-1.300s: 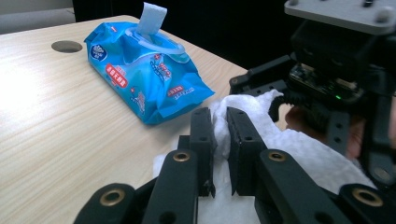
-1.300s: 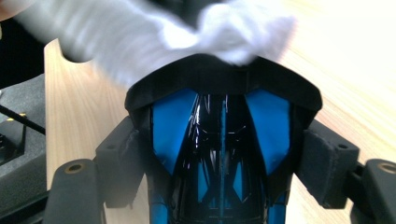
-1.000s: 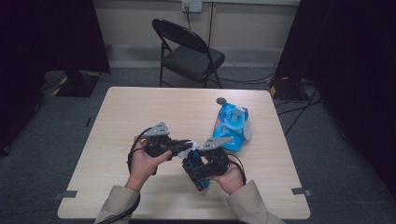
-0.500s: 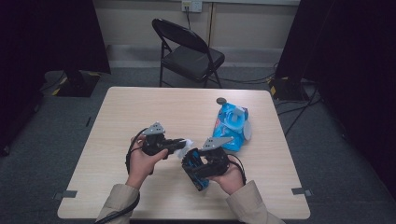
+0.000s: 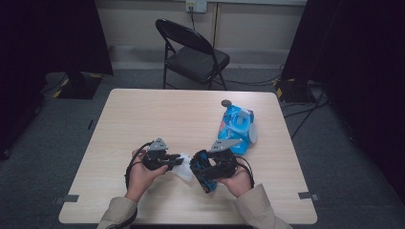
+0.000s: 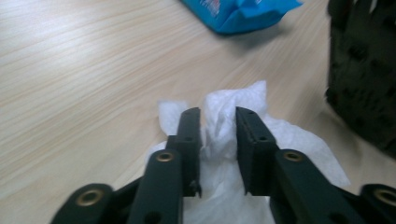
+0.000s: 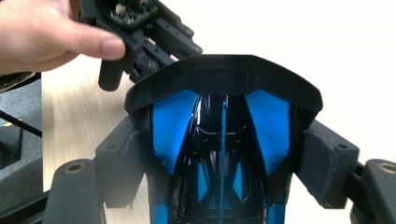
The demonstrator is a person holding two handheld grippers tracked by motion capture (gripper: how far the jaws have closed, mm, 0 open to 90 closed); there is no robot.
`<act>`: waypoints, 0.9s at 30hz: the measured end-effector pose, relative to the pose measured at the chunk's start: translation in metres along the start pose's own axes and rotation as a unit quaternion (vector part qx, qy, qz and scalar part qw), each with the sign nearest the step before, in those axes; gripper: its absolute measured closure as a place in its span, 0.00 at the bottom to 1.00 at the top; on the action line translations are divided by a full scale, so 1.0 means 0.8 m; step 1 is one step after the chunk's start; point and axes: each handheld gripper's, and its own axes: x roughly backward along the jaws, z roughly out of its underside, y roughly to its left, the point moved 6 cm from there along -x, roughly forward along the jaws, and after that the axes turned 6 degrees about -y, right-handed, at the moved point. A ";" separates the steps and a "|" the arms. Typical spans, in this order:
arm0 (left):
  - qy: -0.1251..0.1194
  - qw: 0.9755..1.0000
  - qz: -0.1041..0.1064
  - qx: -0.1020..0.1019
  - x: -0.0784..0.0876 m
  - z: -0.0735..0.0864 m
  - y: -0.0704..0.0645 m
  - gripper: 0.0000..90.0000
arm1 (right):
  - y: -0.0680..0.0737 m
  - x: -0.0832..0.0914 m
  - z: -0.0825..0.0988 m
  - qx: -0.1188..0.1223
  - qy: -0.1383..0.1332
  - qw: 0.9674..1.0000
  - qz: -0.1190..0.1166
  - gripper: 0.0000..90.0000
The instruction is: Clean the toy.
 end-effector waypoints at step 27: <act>-0.001 1.000 0.017 0.022 0.013 0.005 -0.004 0.91 | -0.004 0.002 0.002 -0.005 0.000 1.000 0.004 0.29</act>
